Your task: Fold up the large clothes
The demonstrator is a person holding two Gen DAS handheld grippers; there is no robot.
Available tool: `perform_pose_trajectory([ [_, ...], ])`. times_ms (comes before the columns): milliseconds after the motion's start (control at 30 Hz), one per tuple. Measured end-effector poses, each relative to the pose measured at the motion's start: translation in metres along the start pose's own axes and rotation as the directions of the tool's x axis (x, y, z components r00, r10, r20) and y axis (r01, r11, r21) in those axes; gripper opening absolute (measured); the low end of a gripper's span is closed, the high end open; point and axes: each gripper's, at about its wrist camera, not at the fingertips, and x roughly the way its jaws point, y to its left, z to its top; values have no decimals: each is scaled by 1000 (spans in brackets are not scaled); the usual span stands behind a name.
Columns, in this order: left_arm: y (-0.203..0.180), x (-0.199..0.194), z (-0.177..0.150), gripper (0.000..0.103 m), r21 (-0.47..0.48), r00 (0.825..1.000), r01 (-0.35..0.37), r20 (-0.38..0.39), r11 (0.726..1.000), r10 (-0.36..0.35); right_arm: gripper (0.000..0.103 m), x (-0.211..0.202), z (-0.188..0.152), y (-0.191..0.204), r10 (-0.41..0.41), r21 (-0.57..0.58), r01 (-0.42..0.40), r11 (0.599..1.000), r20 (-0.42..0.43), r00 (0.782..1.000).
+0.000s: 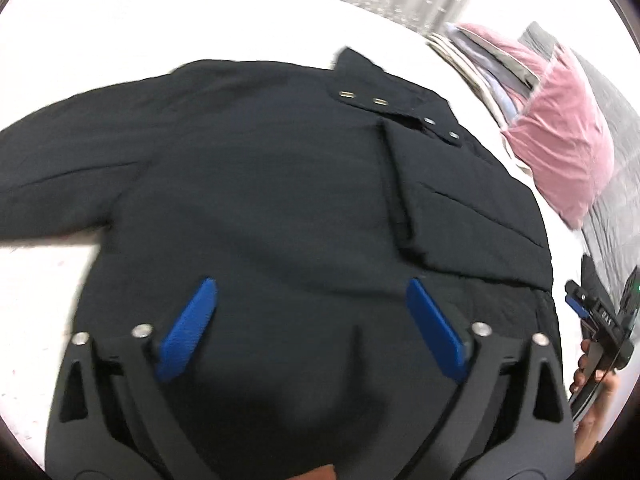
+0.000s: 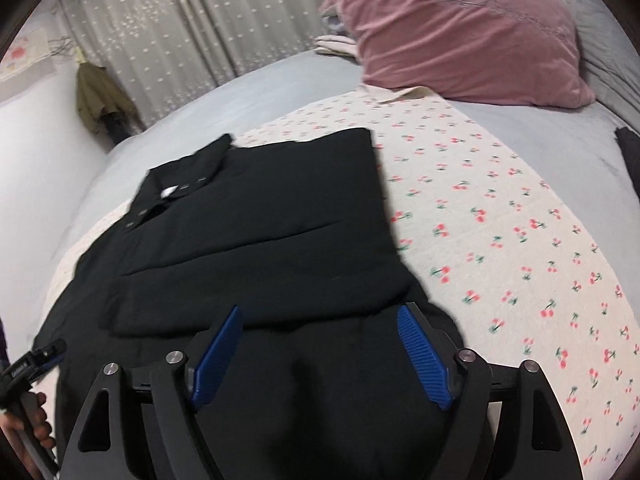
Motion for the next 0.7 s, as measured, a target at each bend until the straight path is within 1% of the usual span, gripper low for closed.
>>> perform_pose_trajectory([
  [100,47,-22,-1,99,-47,997,-78,23,996,79,84,-9,-7,11,25,-32,-25,999,-10,1000],
  [200,105,-39,-2,99,-138,988,-148,33,979,154,85,-10,-10,21,44,-63,-46,997,-20,999],
  [267,143,-48,-4,99,-210,979,-188,39,959,200,85,-10,-13,25,52,-75,-54,996,-27,998],
  [333,184,-56,-6,99,-288,968,-224,46,931,247,85,-9,-14,29,44,-88,-47,995,-30,999],
  [367,199,-59,-7,99,-318,965,-232,47,919,259,85,-7,-15,31,39,-94,-42,995,-32,999],
  [467,242,-63,-11,99,-414,960,-227,59,882,275,85,-3,-18,36,27,-102,-31,994,-43,999],
  [533,266,-65,-16,99,-481,961,-192,86,856,263,85,2,-19,39,19,-107,-24,994,-50,999],
  [600,288,-63,-21,99,-550,960,-147,121,822,253,85,8,-20,42,4,-122,-11,992,-55,998],
  [667,305,-60,-25,99,-606,957,-112,148,788,249,85,12,-21,45,-14,-141,6,990,-58,998],
  [700,310,-60,-26,99,-623,953,-84,179,778,246,85,15,-22,46,-18,-146,8,989,-61,998],
])
